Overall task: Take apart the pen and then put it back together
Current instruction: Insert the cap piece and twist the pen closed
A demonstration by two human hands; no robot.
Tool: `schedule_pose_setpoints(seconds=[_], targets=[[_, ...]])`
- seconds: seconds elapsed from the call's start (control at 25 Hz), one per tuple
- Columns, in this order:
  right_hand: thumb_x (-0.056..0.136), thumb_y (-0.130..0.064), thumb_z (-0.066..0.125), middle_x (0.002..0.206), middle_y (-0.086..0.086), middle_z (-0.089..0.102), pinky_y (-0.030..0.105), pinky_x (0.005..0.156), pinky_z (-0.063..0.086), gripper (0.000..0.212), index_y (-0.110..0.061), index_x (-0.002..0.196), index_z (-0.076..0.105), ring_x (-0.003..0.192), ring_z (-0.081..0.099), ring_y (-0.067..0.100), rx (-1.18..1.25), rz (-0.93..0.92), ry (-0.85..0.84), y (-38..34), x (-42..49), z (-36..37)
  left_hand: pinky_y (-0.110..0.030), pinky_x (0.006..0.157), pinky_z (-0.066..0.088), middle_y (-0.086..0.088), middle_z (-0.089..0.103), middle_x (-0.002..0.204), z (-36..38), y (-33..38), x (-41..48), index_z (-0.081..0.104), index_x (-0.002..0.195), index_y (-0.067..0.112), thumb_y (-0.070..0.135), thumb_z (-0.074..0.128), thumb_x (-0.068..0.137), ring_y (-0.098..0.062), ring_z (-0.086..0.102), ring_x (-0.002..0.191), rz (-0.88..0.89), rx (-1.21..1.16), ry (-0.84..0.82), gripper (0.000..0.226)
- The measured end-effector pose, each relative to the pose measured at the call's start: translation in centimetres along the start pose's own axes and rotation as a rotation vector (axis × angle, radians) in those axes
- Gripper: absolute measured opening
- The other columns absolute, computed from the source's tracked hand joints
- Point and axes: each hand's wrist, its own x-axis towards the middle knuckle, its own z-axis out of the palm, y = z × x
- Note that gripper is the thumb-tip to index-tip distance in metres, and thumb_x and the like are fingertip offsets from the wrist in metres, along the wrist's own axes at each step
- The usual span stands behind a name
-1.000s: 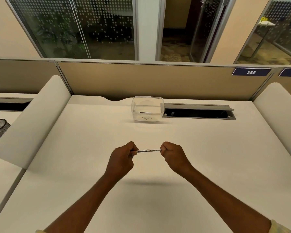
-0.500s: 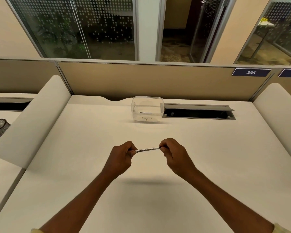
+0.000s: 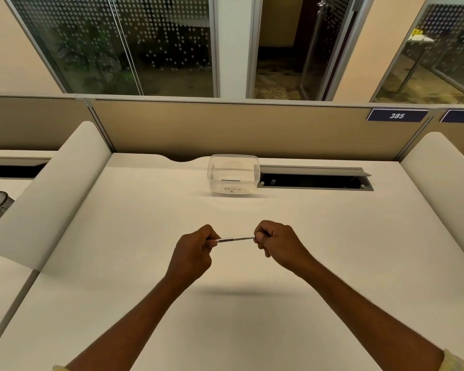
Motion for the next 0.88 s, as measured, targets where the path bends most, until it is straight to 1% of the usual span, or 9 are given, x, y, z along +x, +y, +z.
schedule_pose_setpoints(seconds=[0.08, 0.16, 0.24, 0.32, 0.4, 0.56, 0.64, 0.72, 0.88], targets=[[0.101, -0.007, 0.056, 0.083, 0.006, 0.071, 0.025, 0.062, 0.05, 0.018, -0.013, 0.088, 0.067, 0.064, 0.063, 0.018, -0.016, -0.106, 0.058, -0.1, -0.2, -0.2, -0.026, 0.056, 0.036, 0.008, 0.056, 0.06, -0.2, 0.1, 0.2, 0.063, 0.084, 0.023, 0.001, 0.059, 0.098, -0.012, 0.044, 0.058, -0.021, -0.056, -0.001, 0.027], [0.102, -0.007, 0.058, 0.084, -0.002, 0.067, 0.029, 0.065, 0.052, 0.015, -0.016, 0.092, 0.065, 0.07, 0.066, 0.02, -0.105, -0.232, 0.091, 0.3, -0.5, -0.1, -0.02, 0.054, 0.034, 0.006, 0.056, 0.06, -0.4, 0.1, 0.3, 0.064, 0.084, 0.021, 0.001, 0.06, 0.099, -0.01, 0.044, 0.058, -0.034, -0.091, -0.01, 0.026], [0.102, -0.008, 0.06, 0.09, -0.006, 0.065, 0.027, 0.068, 0.052, 0.011, -0.017, 0.098, 0.066, 0.075, 0.065, 0.015, -0.15, -0.309, 0.085, 1.0, -0.6, 0.0, -0.02, 0.054, 0.035, 0.006, 0.056, 0.061, -0.6, 0.1, 0.2, 0.065, 0.084, 0.02, 0.001, 0.06, 0.099, -0.009, 0.044, 0.058, -0.052, -0.106, -0.025, 0.024], [0.101, -0.008, 0.063, 0.094, -0.009, 0.063, 0.019, 0.071, 0.047, 0.008, -0.016, 0.102, 0.065, 0.08, 0.061, 0.009, -0.221, -0.389, 0.103, 1.5, -0.6, 0.1, -0.02, 0.054, 0.036, 0.006, 0.056, 0.061, -0.8, -0.1, 0.2, 0.065, 0.084, 0.02, 0.002, 0.06, 0.099, -0.009, 0.045, 0.058, -0.057, -0.098, -0.034, 0.024], [0.101, -0.008, 0.064, 0.095, -0.009, 0.062, 0.015, 0.073, 0.044, 0.008, -0.016, 0.103, 0.064, 0.083, 0.057, 0.006, -0.273, -0.454, 0.14, 1.7, -0.6, 0.1, -0.02, 0.054, 0.037, 0.007, 0.057, 0.061, -0.7, -0.1, 0.3, 0.065, 0.083, 0.02, 0.002, 0.06, 0.099, -0.009, 0.045, 0.058, -0.058, -0.091, -0.046, 0.025], [0.098, 0.0, 0.064, 0.087, -0.003, 0.06, 0.032, 0.063, 0.047, 0.013, -0.013, 0.094, 0.063, 0.073, 0.053, 0.017, -0.451, -0.574, 0.229, 2.0, -0.5, 0.4, -0.019, 0.055, 0.037, 0.007, 0.057, 0.062, -0.5, 0.1, 0.6, 0.064, 0.083, 0.02, 0.0, 0.061, 0.098, -0.008, 0.046, 0.058, -0.065, -0.081, -0.056, 0.025], [0.094, 0.003, 0.065, 0.081, -0.002, 0.059, 0.036, 0.059, 0.046, 0.016, -0.012, 0.09, 0.063, 0.069, 0.051, 0.02, -0.494, -0.588, 0.254, 2.1, -0.3, 0.3, -0.02, 0.055, 0.035, 0.007, 0.058, 0.063, -0.2, 0.3, 0.7, 0.064, 0.084, 0.02, 0.001, 0.061, 0.098, -0.01, 0.045, 0.058, -0.068, -0.053, -0.055, 0.024], [0.092, 0.003, 0.064, 0.077, -0.002, 0.059, 0.038, 0.058, 0.045, 0.017, -0.013, 0.087, 0.062, 0.067, 0.05, 0.02, -0.482, -0.556, 0.248, 2.1, -0.1, 0.3, -0.026, 0.056, 0.037, 0.007, 0.057, 0.062, 0.2, 0.1, 0.8, 0.064, 0.085, 0.021, 0.001, 0.061, 0.098, -0.013, 0.046, 0.059, -0.067, -0.025, -0.036, 0.024], [0.093, -0.004, 0.064, 0.074, -0.008, 0.057, 0.035, 0.061, 0.044, 0.016, -0.016, 0.084, 0.062, 0.067, 0.048, 0.013, -0.373, -0.423, 0.178, 2.7, 0.5, 0.2, -0.032, 0.058, 0.042, 0.008, 0.058, 0.062, 0.8, -0.1, 1.1, 0.063, 0.085, 0.023, -0.001, 0.059, 0.094, -0.02, 0.051, 0.062, -0.009, 0.047, 0.017, 0.026]])
